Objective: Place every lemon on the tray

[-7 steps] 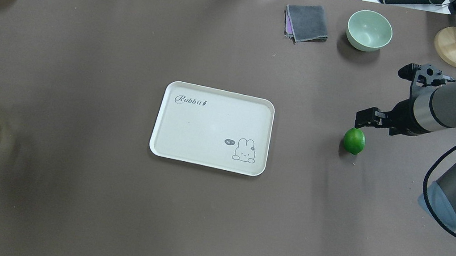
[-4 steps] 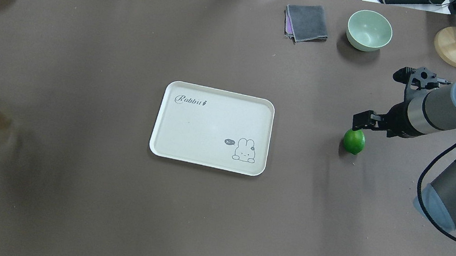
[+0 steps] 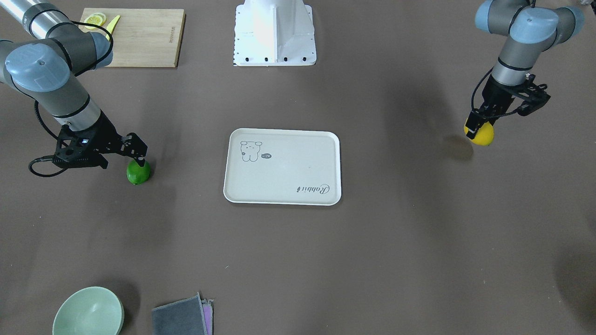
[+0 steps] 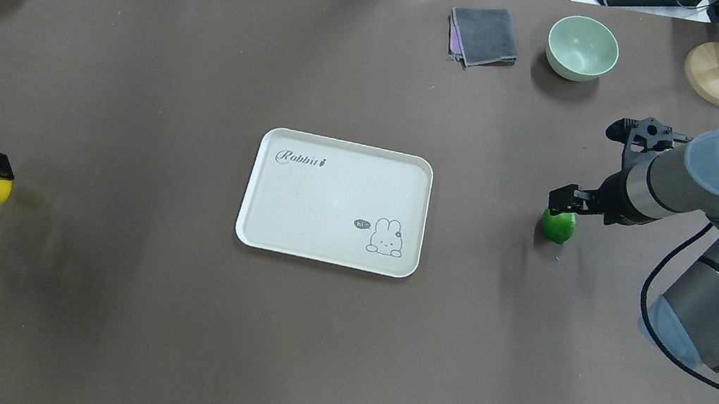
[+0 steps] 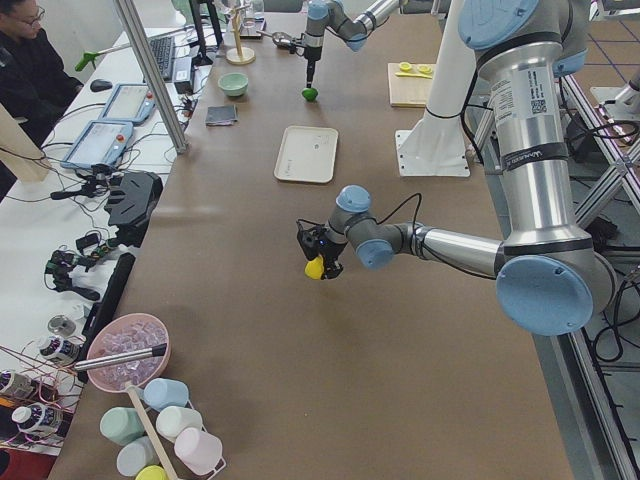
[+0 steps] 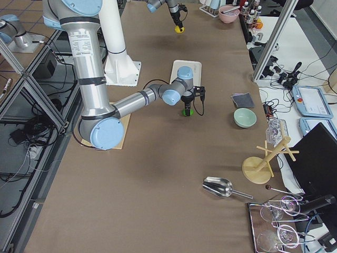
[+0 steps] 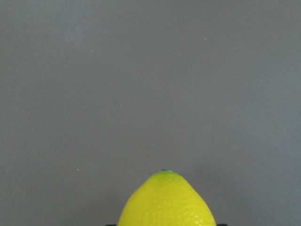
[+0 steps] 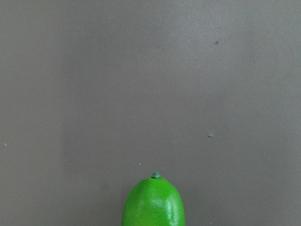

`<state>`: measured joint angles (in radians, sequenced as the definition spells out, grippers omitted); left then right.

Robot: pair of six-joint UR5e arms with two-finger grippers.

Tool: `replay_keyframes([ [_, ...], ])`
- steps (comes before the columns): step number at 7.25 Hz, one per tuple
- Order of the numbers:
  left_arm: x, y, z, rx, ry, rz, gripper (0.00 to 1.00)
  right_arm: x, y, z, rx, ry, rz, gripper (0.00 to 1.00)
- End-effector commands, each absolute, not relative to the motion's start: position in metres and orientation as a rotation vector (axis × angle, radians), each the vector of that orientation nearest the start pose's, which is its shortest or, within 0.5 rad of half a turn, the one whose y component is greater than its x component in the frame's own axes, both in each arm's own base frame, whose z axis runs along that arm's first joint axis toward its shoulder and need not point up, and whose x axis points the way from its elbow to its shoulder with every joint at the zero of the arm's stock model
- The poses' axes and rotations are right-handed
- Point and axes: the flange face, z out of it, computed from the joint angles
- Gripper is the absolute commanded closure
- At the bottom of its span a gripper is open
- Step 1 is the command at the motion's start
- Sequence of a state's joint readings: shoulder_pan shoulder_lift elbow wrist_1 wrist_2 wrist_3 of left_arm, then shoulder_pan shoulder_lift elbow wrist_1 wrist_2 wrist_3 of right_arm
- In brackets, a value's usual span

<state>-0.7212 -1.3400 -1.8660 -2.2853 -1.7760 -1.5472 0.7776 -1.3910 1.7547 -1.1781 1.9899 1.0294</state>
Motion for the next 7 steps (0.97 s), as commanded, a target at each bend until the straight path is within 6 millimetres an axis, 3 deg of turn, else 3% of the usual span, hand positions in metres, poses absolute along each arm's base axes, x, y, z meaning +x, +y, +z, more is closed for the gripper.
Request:
replay_keyframes([
  [1,0.243,-0.403,0.506,0.117,0.820,-0.540,1.00,-0.367,-0.469,0.446,0.147,-0.805,0.049,0.00],
  [3,0.232,-0.425,0.493,0.125,0.829,-0.526,1.00,-0.388,-0.472,0.452,0.150,-0.781,0.041,0.01],
  [4,0.235,-0.430,0.485,0.133,0.836,-0.522,1.00,-0.388,-0.472,0.453,0.148,-0.780,0.042,0.29],
  [5,0.245,-0.444,0.466,0.132,0.834,-0.524,1.00,-0.388,-0.472,0.451,0.147,-0.782,0.043,0.83],
  [6,0.255,-0.455,0.447,0.137,0.841,-0.522,1.00,-0.389,-0.473,0.447,0.155,-0.788,0.031,1.00],
  [7,0.265,-0.465,0.428,0.149,0.865,-0.514,1.00,-0.387,-0.481,0.429,0.167,-0.815,0.042,1.00],
])
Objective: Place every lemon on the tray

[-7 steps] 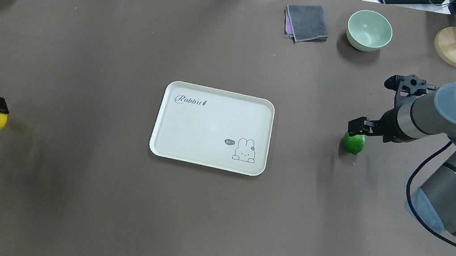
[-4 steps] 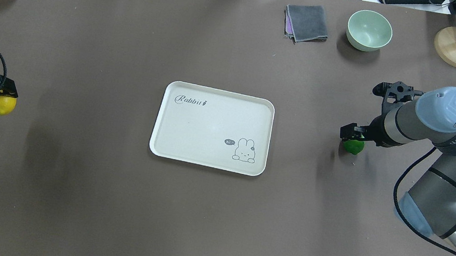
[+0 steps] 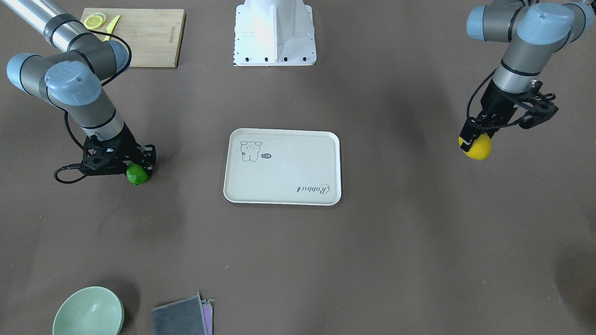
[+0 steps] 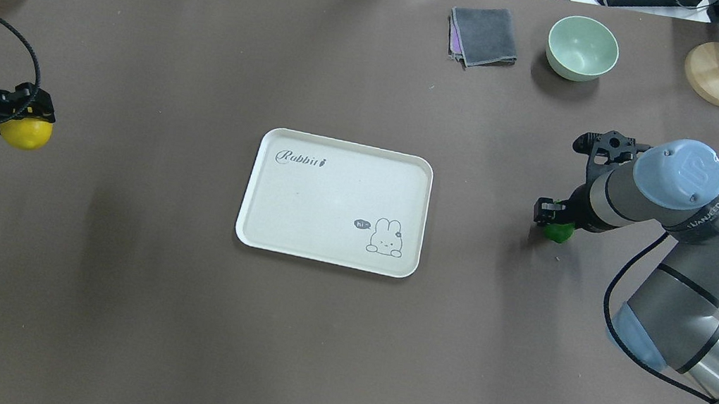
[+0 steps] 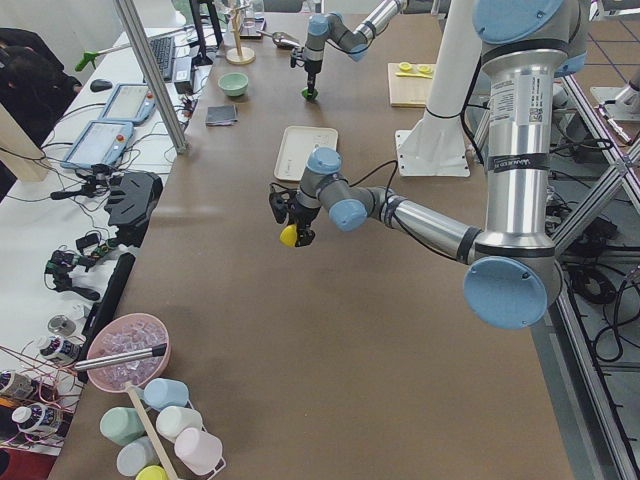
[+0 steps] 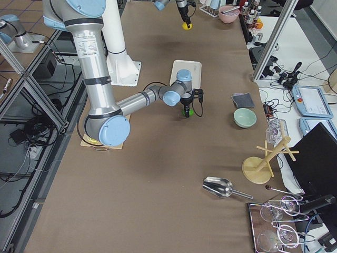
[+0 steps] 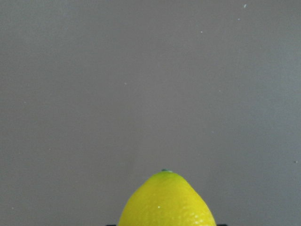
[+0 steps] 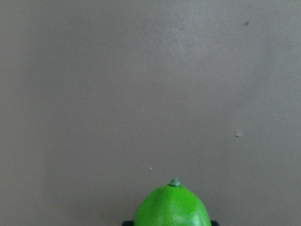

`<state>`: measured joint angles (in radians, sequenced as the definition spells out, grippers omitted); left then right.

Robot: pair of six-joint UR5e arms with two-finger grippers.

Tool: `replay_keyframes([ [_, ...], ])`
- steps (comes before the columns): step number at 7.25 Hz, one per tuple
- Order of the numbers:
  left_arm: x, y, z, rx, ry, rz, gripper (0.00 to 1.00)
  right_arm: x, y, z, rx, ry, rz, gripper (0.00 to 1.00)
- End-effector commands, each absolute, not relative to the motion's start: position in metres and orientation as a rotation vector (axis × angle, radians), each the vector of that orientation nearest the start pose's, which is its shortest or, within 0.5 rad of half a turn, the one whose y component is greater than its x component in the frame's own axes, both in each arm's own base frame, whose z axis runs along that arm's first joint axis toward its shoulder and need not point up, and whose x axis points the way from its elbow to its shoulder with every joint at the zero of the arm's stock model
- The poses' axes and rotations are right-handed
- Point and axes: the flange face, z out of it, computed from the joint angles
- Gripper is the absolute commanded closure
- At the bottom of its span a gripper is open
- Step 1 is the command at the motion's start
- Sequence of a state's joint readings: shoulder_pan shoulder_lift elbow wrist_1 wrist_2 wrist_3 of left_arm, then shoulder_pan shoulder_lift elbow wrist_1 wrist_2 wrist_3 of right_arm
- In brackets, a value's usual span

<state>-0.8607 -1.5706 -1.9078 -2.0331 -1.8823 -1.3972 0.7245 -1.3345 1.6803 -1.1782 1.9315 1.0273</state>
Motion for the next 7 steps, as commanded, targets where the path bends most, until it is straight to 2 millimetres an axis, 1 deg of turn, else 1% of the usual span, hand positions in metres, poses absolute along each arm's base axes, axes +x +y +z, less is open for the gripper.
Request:
replay_keyframes([
  [1,0.277,-0.477,0.409,0.163,0.894,-0.507,1.00,-0.383,-0.489,0.414,0.164,-0.847,0.044,1.00],
  [2,0.294,-0.491,0.389,0.177,0.923,-0.496,1.00,-0.384,-0.499,0.391,0.181,-0.879,0.043,1.00],
  [3,0.326,-0.501,0.352,0.195,0.973,-0.452,1.00,-0.380,-0.508,0.374,0.202,-0.900,0.049,1.00],
  [4,0.378,-0.486,0.320,0.180,1.016,-0.373,1.00,-0.384,-0.513,0.357,0.217,-0.920,0.046,1.00],
  [5,0.411,-0.495,0.284,0.179,1.029,-0.351,1.00,-0.386,-0.517,0.344,0.226,-0.937,0.052,1.00],
  [6,0.438,-0.488,0.267,0.170,1.029,-0.320,1.00,-0.392,-0.522,0.324,0.231,-0.961,0.072,1.00],
  [7,0.465,-0.469,0.258,0.193,1.029,-0.294,1.00,-0.406,-0.525,0.306,0.218,-0.984,0.095,1.00],
])
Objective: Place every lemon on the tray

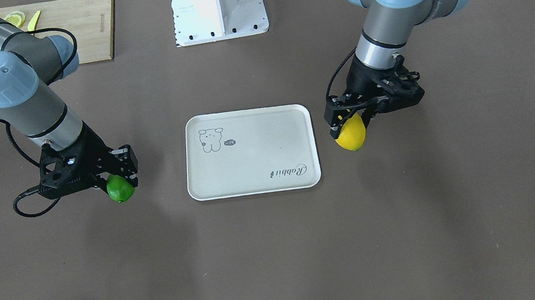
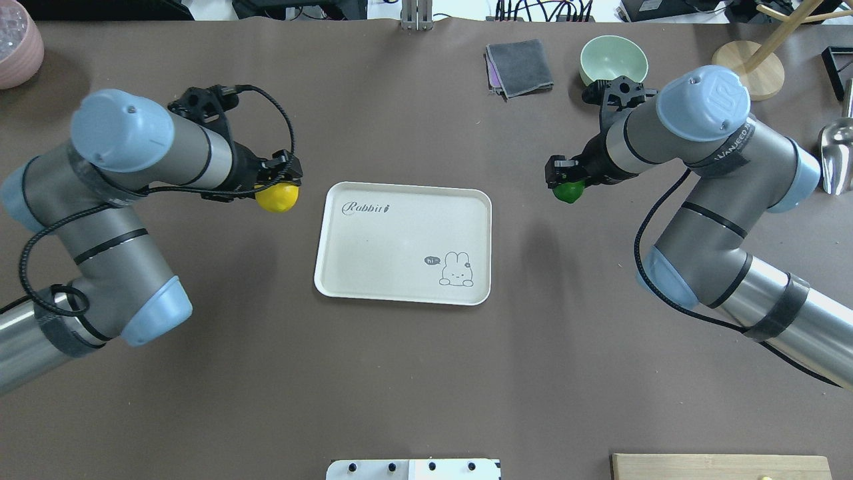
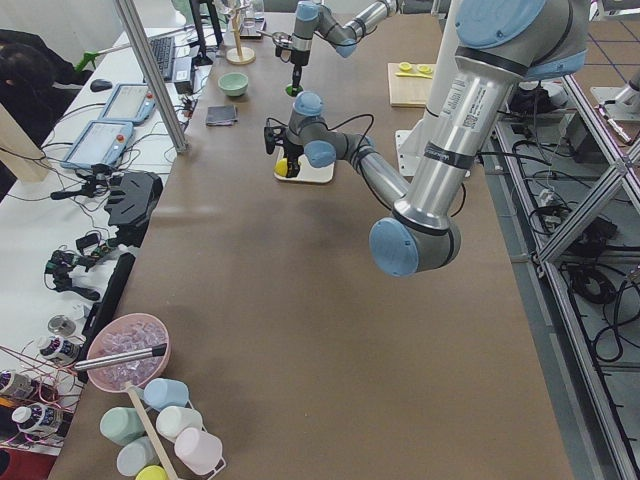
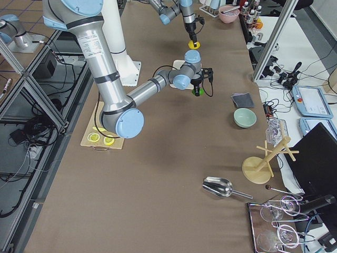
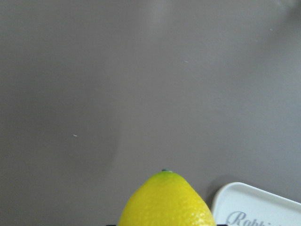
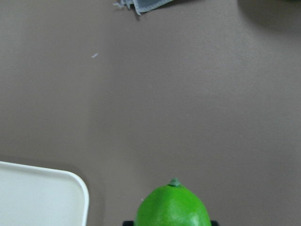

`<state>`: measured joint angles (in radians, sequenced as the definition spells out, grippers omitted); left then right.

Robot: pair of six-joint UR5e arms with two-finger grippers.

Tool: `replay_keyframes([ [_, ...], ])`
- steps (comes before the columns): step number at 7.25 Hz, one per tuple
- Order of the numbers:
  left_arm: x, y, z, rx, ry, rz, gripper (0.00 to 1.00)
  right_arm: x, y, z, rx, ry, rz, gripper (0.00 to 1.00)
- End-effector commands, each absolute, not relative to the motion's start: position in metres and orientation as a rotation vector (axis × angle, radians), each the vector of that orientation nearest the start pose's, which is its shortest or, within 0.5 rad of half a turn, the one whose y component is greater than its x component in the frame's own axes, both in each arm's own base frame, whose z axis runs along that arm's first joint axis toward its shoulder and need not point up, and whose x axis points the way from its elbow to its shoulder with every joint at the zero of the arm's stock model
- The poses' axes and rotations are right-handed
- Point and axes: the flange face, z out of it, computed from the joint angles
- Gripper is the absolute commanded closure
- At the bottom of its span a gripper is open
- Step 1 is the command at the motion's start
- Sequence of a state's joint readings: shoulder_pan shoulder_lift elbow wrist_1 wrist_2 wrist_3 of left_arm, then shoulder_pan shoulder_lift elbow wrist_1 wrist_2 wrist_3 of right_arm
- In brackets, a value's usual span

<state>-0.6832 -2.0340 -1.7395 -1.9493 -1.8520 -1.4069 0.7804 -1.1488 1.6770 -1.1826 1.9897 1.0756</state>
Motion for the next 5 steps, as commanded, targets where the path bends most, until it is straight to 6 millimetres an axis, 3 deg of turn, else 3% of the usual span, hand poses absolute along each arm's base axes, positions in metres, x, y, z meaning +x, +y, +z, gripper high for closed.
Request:
replay_keyframes([
  [1,0.493,-0.464,0.256,0.188,1.017,-0.276,1.00,-0.430,-0.532,0.290,0.209,-0.993,0.094,1.00],
  [3,0.523,-0.460,0.257,0.174,1.001,-0.254,1.00,-0.451,-0.519,0.287,0.191,-0.998,0.088,1.00],
  [5,0.543,-0.447,0.253,0.204,0.991,-0.247,1.00,-0.490,-0.500,0.258,0.197,-1.019,0.091,1.00],
])
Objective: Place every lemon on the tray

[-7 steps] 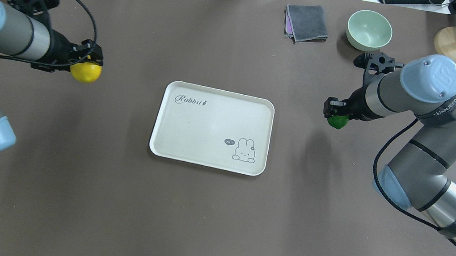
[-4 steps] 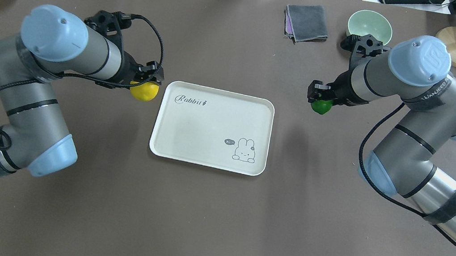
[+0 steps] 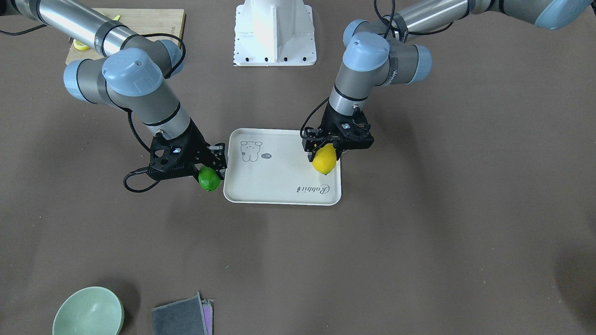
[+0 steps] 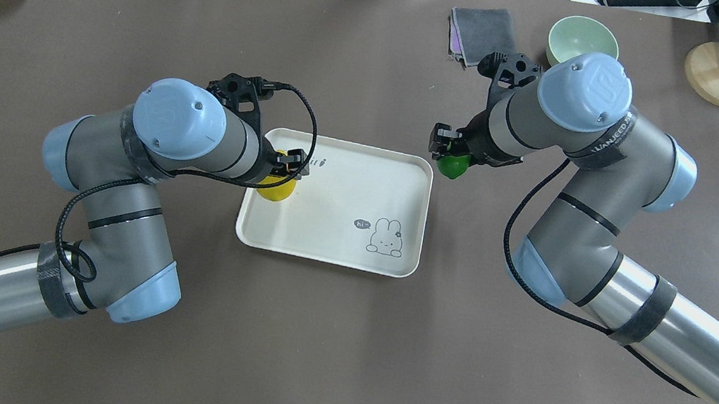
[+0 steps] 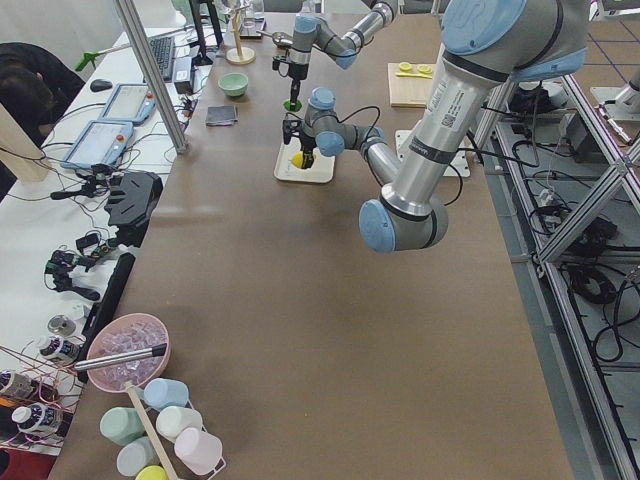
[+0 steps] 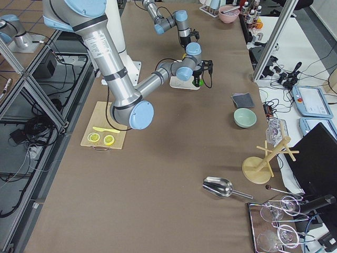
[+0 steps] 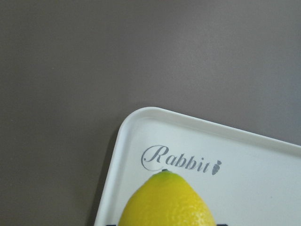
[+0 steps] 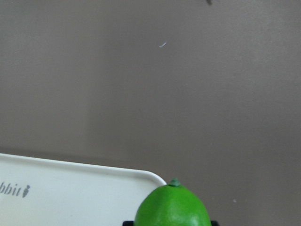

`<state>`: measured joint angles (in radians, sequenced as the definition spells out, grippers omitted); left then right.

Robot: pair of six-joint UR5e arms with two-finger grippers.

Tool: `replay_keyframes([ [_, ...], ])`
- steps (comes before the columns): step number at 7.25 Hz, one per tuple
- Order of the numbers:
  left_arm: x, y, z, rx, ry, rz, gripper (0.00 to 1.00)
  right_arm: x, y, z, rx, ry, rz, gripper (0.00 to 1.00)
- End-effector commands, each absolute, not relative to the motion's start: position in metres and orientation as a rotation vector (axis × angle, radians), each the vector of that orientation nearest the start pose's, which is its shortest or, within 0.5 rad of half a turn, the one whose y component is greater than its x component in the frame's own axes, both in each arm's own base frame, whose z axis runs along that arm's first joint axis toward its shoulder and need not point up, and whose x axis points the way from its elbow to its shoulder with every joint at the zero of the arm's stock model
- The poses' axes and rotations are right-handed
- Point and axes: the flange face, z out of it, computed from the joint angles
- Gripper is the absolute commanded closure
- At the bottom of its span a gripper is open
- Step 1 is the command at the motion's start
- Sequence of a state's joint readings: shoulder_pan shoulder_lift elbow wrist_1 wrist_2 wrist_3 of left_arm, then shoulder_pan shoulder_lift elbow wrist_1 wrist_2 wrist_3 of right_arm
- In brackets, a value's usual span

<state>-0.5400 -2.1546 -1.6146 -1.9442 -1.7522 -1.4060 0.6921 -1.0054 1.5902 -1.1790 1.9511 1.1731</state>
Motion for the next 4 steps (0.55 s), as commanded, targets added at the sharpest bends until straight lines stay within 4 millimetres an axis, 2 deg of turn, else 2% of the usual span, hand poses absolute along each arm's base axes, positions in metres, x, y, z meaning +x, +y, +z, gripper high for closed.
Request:
replay_keyframes([
  [1,0.547,-0.450,0.258,0.213,0.974,-0.254,0.27,-0.504,-0.488,0.251,0.203,-1.022,0.089,1.00],
  [2,0.563,-0.441,0.267,0.270,0.939,-0.267,0.02,-0.518,-0.476,0.251,0.221,-1.013,0.083,1.00],
  [4,0.562,-0.437,0.260,0.292,0.946,-0.262,0.02,-0.538,-0.460,0.256,0.233,-0.992,0.073,1.00],
])
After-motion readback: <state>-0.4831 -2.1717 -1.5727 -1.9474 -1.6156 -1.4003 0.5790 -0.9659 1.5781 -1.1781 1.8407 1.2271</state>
